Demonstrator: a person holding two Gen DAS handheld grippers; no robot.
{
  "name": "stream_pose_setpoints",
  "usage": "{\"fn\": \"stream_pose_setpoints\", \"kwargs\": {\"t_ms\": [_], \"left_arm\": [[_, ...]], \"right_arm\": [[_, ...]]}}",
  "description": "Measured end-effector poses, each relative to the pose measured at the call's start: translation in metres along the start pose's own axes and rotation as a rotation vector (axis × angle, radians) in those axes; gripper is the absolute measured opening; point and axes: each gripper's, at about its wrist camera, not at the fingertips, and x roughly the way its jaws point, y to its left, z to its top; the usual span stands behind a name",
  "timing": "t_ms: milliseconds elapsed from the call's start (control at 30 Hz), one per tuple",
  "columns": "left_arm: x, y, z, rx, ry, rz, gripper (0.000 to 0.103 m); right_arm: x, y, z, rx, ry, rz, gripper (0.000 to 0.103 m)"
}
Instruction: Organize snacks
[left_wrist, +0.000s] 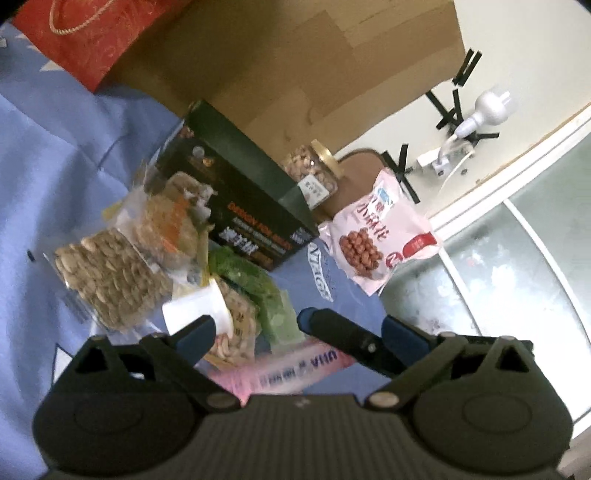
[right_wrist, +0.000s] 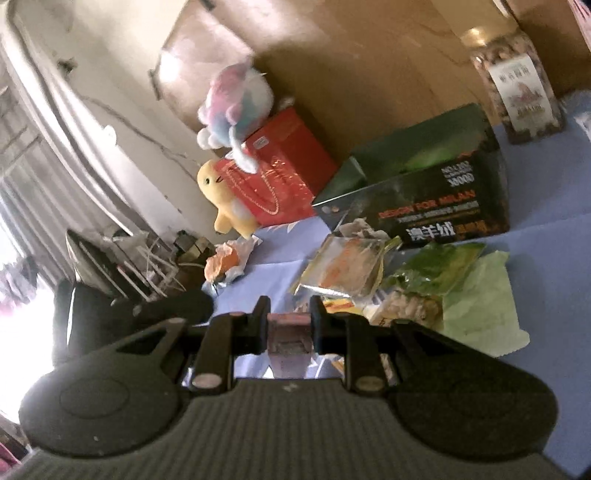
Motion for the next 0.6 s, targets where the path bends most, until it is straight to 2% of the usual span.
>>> {"fn": "stream_pose_setpoints", "kwargs": {"t_ms": [133,233,367,533,600], "left_arm": [[0.009,0.007,-0.002,-0.044,0.029,-0.027,0.1],[0.008,0.011,-0.001,-0.054,0.016,-0.004,0.1],[-0.001,0.015,-0.001,-0.036,-0.008,0.009,0.1],[-0.009,0.014,-0.012,0.009,0.027,-0.002,0.1],[-0.011,0.012,-0.019,0.034,0.051,0.003,0.1]], "right_arm": [[-0.003,0.006,-0.008,-0.097,-0.018,-0.027,0.025],[-0.008,0.003,-0.013,-0.134,-0.031,-0.046,0.025],[-0.016,-0.013,-0.012,-0.063,-0.035,-0.064,0.025],[-0.027,-0.023,-0.019,-0.042,-0.025,-0.042,0.027],[-0.034,-0.024,-0.024,-0.089,0.007,-0.05,0.035]]}}
